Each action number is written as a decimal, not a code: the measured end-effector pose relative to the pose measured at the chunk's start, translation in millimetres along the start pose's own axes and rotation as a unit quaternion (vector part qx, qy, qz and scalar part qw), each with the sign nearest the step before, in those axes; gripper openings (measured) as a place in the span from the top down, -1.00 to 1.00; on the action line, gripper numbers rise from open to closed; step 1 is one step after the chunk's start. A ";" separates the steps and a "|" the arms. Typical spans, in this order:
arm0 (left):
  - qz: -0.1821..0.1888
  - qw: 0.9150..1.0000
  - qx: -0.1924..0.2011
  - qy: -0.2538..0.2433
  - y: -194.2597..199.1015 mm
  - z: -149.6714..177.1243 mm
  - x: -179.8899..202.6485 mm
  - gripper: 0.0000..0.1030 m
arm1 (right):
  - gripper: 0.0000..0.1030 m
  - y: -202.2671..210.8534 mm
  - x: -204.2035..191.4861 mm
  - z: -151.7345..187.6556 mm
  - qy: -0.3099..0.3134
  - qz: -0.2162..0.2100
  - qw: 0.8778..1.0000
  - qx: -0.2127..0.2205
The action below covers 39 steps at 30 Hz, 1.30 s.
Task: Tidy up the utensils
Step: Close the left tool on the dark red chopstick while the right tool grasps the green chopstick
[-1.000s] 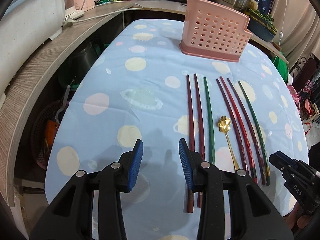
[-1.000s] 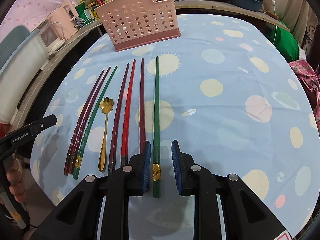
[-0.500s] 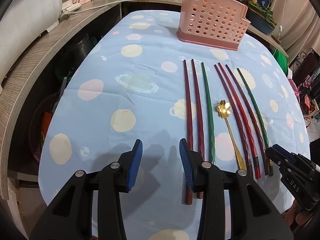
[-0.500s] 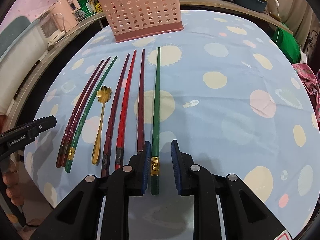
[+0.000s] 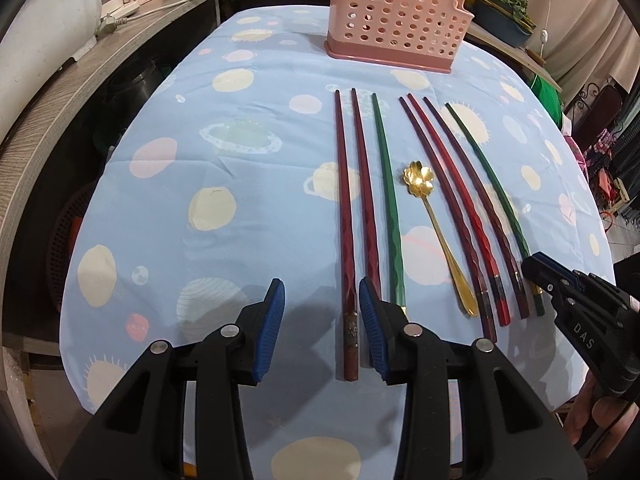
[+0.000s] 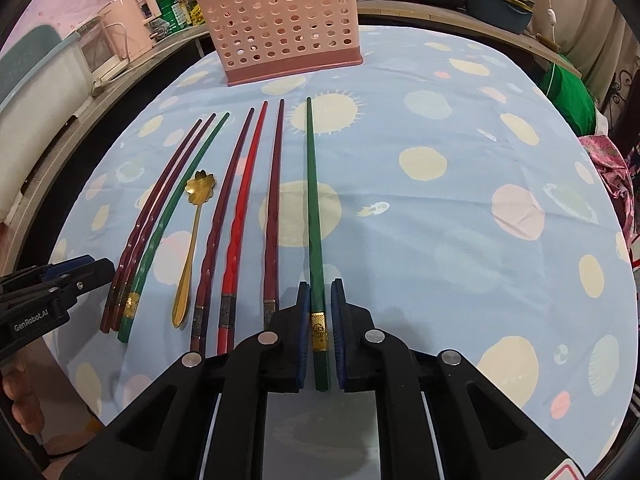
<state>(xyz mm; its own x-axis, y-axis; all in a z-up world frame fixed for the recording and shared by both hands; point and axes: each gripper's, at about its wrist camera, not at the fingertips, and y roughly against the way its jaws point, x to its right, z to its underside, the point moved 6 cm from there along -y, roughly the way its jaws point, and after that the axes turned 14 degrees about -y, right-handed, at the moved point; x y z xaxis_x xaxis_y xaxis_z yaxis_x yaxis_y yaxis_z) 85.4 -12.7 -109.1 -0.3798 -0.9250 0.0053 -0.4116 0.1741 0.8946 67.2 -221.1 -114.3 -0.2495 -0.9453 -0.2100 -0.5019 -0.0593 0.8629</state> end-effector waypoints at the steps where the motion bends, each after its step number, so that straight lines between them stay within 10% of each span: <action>1: 0.001 1.000 -0.002 -0.001 -1.0 1.0 0.8 0.28 | 0.81 0.0 0.1 -0.2 0.000 0.000 1.000 0.000; 22: -0.019 0.999 -0.017 -0.021 -4.1 13.4 7.6 0.31 | 0.81 -0.3 0.6 -0.5 -0.003 -0.001 1.000 0.001; 29: -0.015 1.000 -0.017 -0.021 -2.3 15.5 7.1 0.85 | 0.81 0.1 0.5 -0.3 -0.001 -0.001 1.000 0.001; 39: -0.008 1.000 -0.016 -0.007 -1.2 11.4 2.6 0.87 | 0.86 -0.2 0.6 -0.7 -0.004 -0.004 1.000 -0.004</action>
<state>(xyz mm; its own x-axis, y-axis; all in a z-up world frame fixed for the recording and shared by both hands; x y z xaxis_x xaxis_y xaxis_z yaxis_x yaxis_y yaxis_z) 75.5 -11.4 -115.3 -0.3842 -0.9231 -0.0153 -0.3918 0.1480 0.9080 67.8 -221.9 -114.4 -0.2529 -0.9419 -0.2208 -0.4978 -0.0690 0.8645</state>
